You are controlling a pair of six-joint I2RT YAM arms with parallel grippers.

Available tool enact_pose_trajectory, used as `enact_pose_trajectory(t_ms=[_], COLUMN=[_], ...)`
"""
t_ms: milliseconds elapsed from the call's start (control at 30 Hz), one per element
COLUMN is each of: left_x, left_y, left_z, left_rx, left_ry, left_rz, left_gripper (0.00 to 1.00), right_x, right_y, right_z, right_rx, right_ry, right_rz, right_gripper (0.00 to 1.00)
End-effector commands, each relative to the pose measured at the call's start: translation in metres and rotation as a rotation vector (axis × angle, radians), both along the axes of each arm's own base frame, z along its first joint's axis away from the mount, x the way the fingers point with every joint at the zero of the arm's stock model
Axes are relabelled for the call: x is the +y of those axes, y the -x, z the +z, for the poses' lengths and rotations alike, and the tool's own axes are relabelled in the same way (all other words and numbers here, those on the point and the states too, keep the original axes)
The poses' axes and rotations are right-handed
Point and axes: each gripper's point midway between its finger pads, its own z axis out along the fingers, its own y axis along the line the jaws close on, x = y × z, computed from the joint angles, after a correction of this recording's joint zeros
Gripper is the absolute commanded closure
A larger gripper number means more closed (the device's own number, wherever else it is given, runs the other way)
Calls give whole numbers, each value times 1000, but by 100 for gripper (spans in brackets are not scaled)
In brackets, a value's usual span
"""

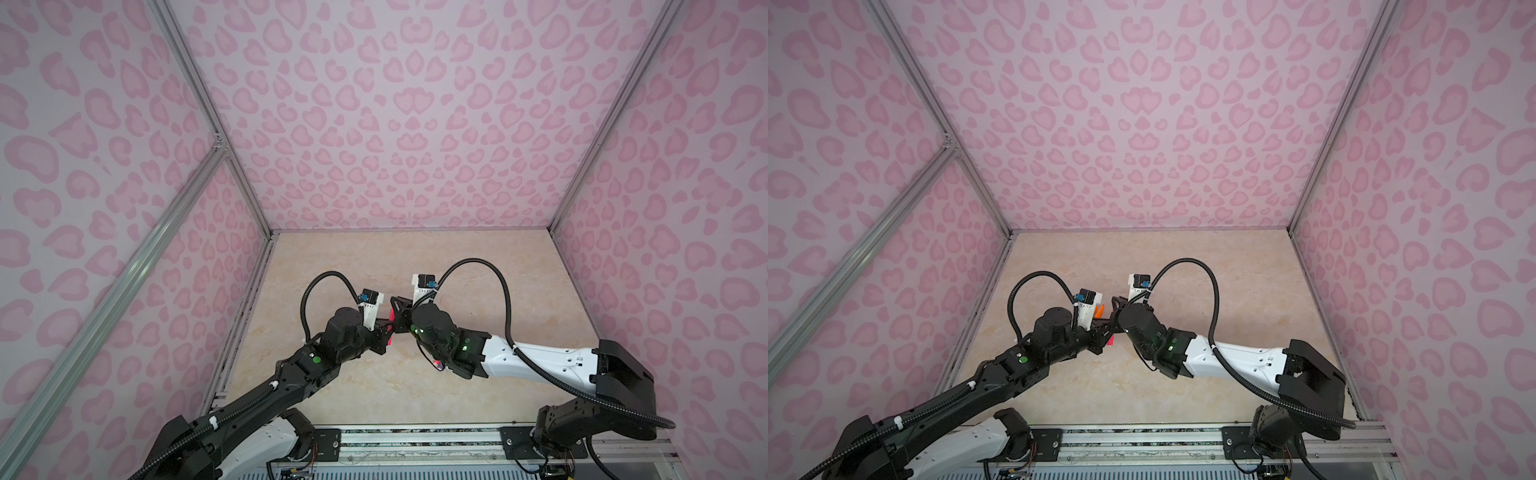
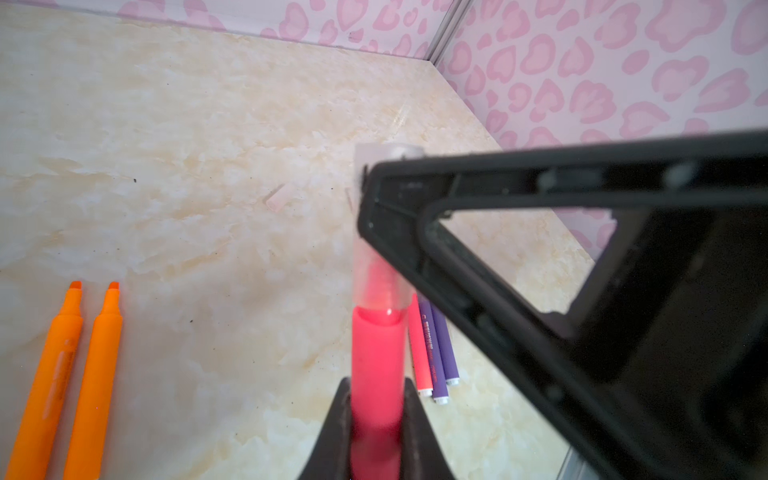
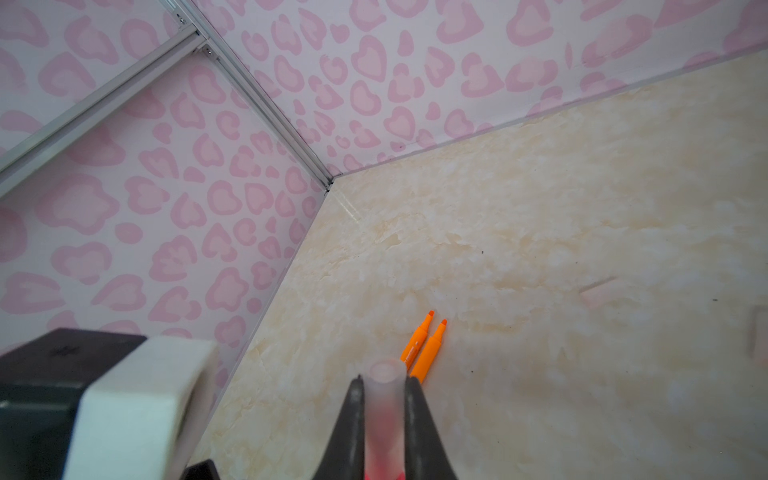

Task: Insert the pens into the pen caps
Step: 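Push the pale pink cap down over the pink highlighter tip with the right gripper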

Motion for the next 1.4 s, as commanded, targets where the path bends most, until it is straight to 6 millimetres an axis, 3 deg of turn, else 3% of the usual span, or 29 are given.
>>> enact_pose_trajectory(t_ms=[0, 333, 1167, 1367], left_x=[3, -8, -25, -27], left_y=[-17, -5, 19, 23], left_z=[30, 43, 66, 70], left_rx=[-80, -90, -111, -114], left_ry=[118, 202, 303, 312], left_rz=[72, -36, -207, -230], left_gripper=[96, 96, 97, 97], right_x=[8, 1, -14, -27], right_y=[12, 18, 44, 36], right_z=[-2, 3, 50, 54], right_rx=[7, -42, -213, -220], right_ry=[-27, -110, -217, -212], right_rz=[104, 195, 405, 346], right_gripper=[100, 100, 100, 100])
